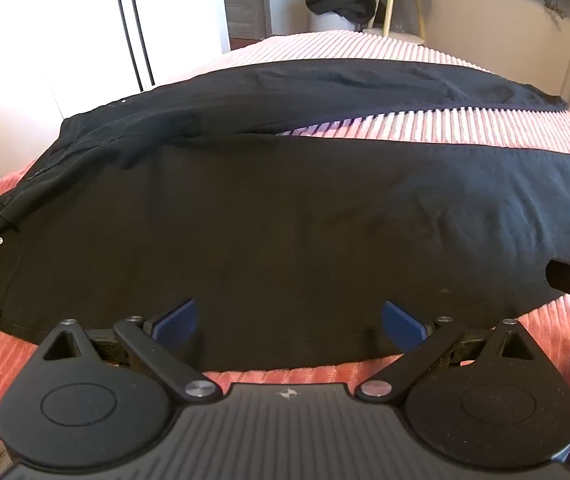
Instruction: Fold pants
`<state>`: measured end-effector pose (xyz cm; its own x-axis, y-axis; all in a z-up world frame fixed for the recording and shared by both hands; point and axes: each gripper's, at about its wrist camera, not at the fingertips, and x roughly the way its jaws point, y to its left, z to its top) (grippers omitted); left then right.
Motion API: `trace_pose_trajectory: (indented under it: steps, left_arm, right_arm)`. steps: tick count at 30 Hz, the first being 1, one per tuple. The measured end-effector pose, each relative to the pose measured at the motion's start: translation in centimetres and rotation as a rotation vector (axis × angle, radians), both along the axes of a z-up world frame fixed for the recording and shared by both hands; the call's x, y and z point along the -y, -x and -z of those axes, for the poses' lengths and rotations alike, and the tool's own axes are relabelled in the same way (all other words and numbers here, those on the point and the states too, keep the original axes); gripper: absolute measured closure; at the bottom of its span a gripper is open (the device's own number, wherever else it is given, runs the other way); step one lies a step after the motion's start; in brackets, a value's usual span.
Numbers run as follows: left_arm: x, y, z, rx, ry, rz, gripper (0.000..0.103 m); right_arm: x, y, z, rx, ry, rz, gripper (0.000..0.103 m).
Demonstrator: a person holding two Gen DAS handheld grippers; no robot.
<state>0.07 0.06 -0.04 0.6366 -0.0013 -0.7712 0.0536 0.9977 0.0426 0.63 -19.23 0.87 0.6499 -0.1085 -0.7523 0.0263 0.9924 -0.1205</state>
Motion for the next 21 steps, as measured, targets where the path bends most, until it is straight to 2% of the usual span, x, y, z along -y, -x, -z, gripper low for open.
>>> trace_pose_trajectory:
  steps: [2,21]
  left_arm:
    - [0.17,0.04,0.03,0.007,-0.022,-0.006,0.004]
    - [-0.25,0.11,0.19,0.000,-0.014,-0.009,0.004]
  right_arm:
    - [-0.01,-0.01,-0.04,0.001,0.002,-0.002,0.000]
    - [0.21,0.01,0.19,0.000,0.006,-0.001,0.000]
